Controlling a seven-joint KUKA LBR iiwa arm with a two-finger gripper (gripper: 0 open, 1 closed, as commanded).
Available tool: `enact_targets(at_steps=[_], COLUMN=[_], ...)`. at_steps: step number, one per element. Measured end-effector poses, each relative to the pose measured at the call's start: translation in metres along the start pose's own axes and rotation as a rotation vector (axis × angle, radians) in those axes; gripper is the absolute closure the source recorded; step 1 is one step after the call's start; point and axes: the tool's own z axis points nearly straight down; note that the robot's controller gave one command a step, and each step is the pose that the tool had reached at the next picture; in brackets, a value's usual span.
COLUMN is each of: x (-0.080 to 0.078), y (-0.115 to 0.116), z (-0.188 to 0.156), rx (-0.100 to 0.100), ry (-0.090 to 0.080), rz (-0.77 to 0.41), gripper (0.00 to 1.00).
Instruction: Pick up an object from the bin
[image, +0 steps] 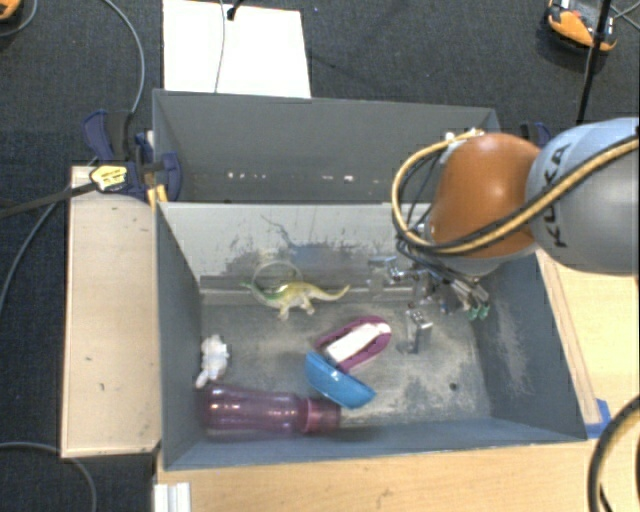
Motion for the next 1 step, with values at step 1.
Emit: enact_targets(at_steps=[1], x=[-0.0167], y=[0.0423], z=[0.0613], rx=[-0.008], ry=[0.018], rz=[-0.041], gripper=[0.0])
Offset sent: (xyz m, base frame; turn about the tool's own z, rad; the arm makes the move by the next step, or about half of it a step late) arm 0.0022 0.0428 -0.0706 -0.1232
